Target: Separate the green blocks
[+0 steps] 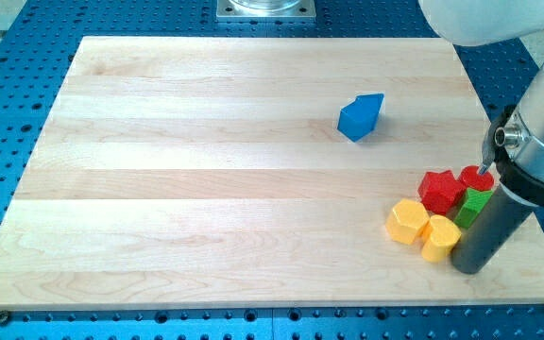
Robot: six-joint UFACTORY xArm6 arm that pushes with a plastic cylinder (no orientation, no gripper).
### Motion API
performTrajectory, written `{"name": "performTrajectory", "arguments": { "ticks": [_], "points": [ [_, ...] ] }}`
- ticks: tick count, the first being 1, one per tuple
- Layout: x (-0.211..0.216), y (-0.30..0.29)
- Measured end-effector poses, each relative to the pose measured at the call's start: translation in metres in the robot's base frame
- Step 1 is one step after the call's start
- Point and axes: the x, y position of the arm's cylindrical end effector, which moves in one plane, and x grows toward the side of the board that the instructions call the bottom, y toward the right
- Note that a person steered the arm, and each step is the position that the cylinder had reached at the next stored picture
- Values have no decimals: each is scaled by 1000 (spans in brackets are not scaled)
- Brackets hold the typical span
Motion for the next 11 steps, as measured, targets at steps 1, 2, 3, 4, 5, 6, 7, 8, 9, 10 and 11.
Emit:
{"name": "performTrajectory", "arguments": {
  "ticks": [1, 2, 3, 4, 5, 6, 7, 8, 9, 10, 11],
  "points": [
    [-8, 22],
    [-12, 23],
    [-12, 26],
    [-11, 53],
    [-33, 61],
    [-73, 48],
    [-105, 48],
    [-114, 48],
    [-110, 49],
    [-79, 59],
    [-69, 73]
  ]
}}
